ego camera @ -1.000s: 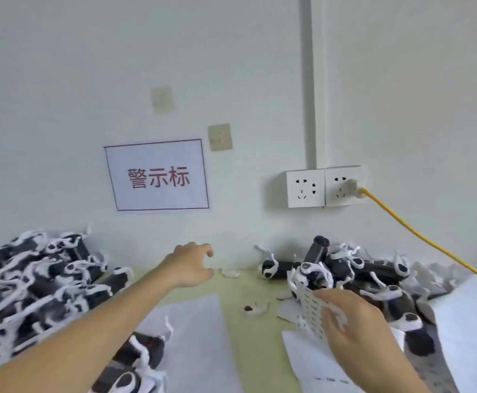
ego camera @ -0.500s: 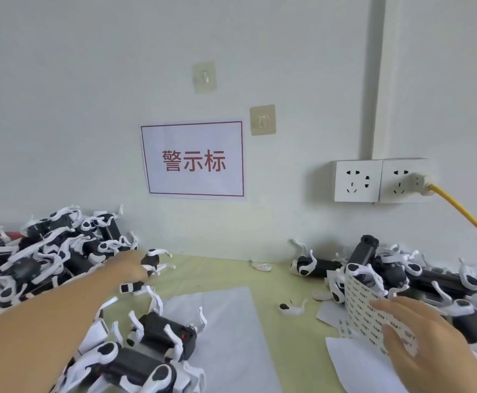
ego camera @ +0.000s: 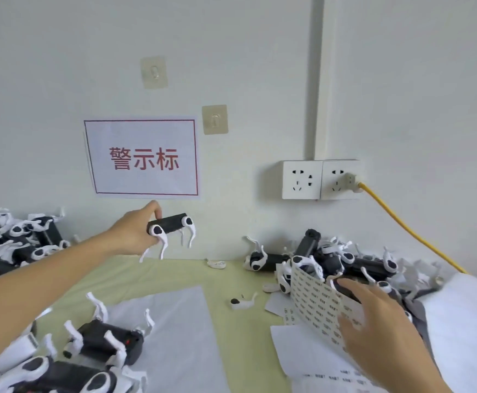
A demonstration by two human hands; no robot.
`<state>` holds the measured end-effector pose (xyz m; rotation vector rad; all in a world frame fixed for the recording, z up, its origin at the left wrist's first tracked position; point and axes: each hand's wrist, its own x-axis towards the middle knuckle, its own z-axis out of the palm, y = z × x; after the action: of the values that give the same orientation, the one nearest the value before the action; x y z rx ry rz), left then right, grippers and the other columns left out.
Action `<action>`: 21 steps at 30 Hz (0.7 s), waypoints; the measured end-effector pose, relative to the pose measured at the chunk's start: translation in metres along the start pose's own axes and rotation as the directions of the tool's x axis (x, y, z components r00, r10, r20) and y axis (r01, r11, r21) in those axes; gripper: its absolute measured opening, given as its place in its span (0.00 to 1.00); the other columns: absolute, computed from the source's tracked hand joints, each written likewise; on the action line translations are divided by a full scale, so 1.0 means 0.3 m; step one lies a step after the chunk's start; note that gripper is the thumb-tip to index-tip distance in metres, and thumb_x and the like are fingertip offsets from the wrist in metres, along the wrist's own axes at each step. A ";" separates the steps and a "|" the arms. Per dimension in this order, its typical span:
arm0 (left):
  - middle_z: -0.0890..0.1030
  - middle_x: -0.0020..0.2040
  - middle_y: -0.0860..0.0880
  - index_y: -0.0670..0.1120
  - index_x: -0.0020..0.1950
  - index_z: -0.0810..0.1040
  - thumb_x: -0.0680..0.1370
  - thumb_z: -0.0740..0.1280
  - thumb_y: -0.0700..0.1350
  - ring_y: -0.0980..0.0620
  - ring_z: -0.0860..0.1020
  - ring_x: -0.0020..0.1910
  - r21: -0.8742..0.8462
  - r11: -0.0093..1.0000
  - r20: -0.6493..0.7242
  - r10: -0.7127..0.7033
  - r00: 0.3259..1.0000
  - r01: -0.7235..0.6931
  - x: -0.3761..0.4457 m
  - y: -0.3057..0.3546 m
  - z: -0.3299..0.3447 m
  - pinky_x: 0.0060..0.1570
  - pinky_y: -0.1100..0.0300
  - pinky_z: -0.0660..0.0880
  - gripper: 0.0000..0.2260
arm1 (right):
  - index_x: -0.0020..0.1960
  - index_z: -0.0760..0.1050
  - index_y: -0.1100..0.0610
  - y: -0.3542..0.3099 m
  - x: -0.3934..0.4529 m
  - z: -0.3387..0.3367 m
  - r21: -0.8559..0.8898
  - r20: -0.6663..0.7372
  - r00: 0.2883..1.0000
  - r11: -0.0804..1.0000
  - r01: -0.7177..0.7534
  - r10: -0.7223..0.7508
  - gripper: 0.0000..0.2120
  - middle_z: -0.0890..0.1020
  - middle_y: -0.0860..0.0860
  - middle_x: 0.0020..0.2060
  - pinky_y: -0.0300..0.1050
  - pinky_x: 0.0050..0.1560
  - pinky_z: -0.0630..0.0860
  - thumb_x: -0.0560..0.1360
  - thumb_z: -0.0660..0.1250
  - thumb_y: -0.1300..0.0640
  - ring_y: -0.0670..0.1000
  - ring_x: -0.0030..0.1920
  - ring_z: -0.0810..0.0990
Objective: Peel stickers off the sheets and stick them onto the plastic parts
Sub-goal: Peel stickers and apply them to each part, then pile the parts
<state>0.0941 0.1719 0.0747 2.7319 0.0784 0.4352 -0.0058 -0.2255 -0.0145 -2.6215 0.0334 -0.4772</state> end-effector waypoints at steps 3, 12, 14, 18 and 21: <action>0.79 0.37 0.44 0.54 0.47 0.68 0.73 0.67 0.35 0.48 0.72 0.33 -0.038 0.978 0.051 0.206 0.977 -0.204 -0.059 0.191 0.039 0.33 0.58 0.70 0.15 | 0.73 0.65 0.41 0.022 0.004 -0.006 -0.029 0.048 0.996 0.997 -0.075 0.076 0.27 0.78 0.41 0.62 0.46 0.67 0.64 0.76 0.67 0.50 0.47 0.63 0.75; 0.69 0.47 0.60 0.60 0.48 0.64 0.73 0.64 0.32 0.63 0.66 0.48 -0.048 0.852 0.226 0.518 0.825 -0.521 -0.261 0.357 0.281 0.44 0.68 0.66 0.21 | 0.41 0.84 0.55 0.068 0.019 -0.090 0.404 0.175 0.976 0.894 -0.194 0.132 0.11 0.85 0.56 0.36 0.43 0.28 0.71 0.75 0.65 0.63 0.51 0.27 0.77; 0.67 0.50 0.61 0.58 0.51 0.66 0.75 0.62 0.32 0.63 0.64 0.52 0.011 0.812 0.293 0.555 0.778 -0.583 -0.292 0.330 0.292 0.50 0.66 0.68 0.20 | 0.43 0.85 0.49 0.072 0.021 -0.108 0.459 0.188 0.974 0.866 -0.200 0.126 0.11 0.86 0.50 0.35 0.39 0.27 0.75 0.77 0.66 0.60 0.49 0.30 0.83; 0.65 0.56 0.61 0.54 0.62 0.65 0.77 0.58 0.33 0.65 0.64 0.54 0.150 0.780 0.413 0.509 0.755 -0.607 -0.341 0.295 0.272 0.48 0.64 0.71 0.20 | 0.44 0.82 0.41 0.073 0.021 -0.122 0.574 0.179 0.977 0.794 -0.200 0.116 0.09 0.85 0.38 0.35 0.31 0.27 0.73 0.79 0.68 0.54 0.40 0.33 0.84; 0.62 0.62 0.61 0.57 0.67 0.61 0.75 0.58 0.39 0.71 0.63 0.55 0.177 0.797 0.480 0.442 0.757 -0.578 -0.370 0.303 0.232 0.47 0.74 0.65 0.23 | 0.39 0.80 0.41 0.069 0.021 -0.126 0.619 0.165 0.979 0.760 -0.197 0.120 0.11 0.84 0.36 0.33 0.33 0.29 0.73 0.78 0.69 0.52 0.38 0.32 0.83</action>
<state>0.0098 0.0505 0.0148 3.0734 -0.8174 -0.0520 -0.0114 -0.2614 0.0096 -1.9461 0.0478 -0.2168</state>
